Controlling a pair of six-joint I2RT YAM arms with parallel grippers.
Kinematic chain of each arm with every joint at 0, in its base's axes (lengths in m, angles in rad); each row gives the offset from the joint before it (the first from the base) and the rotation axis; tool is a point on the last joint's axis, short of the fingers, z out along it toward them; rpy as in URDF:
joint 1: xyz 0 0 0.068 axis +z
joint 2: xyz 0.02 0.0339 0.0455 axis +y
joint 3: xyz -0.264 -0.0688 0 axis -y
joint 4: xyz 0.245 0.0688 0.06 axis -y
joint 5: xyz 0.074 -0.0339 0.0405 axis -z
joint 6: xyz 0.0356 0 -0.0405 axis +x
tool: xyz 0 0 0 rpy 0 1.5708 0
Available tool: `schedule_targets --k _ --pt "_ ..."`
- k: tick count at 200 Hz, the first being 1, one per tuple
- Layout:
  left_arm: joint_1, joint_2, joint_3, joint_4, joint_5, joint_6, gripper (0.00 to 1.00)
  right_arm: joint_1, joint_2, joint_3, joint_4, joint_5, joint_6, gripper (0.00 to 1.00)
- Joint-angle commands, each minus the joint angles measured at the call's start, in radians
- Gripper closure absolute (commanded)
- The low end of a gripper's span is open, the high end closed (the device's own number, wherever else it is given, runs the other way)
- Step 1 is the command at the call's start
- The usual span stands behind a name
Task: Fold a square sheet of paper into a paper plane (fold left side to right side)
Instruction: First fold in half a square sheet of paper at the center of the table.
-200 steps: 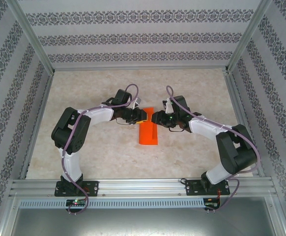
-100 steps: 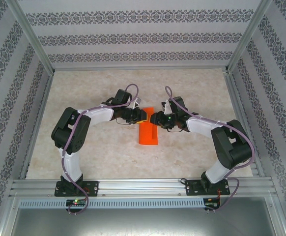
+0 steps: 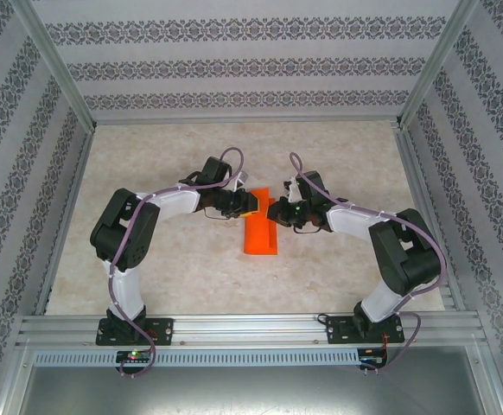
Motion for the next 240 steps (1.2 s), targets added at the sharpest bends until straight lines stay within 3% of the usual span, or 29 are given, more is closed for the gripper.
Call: schedule_targets --k 1,25,48,136,173,196,240 --pt "-0.01 -0.067 -0.004 -0.049 -0.048 0.04 0.66 0.013 0.02 0.029 -0.063 0.049 -0.048 0.99" --pt "-0.01 -0.115 -0.037 -0.079 -0.104 0.062 0.52 0.013 0.038 0.049 -0.118 0.098 -0.084 0.99" --pt "-0.01 -0.131 -0.064 -0.114 -0.158 0.066 0.45 0.014 0.06 0.066 -0.154 0.141 -0.108 0.98" --pt "-0.052 -0.012 -0.072 -0.048 -0.151 0.012 0.39 0.016 0.107 0.086 -0.16 0.169 -0.128 0.97" --pt "-0.056 0.028 -0.055 -0.067 -0.174 0.022 0.48 0.018 0.097 0.08 -0.153 0.171 -0.135 0.94" --pt "-0.057 0.041 -0.054 -0.093 -0.202 0.036 0.56 0.018 0.054 0.067 -0.158 0.206 -0.14 0.81" --pt "-0.061 0.051 -0.049 -0.13 -0.217 0.061 0.56 0.005 -0.07 0.033 -0.224 0.347 -0.18 0.6"
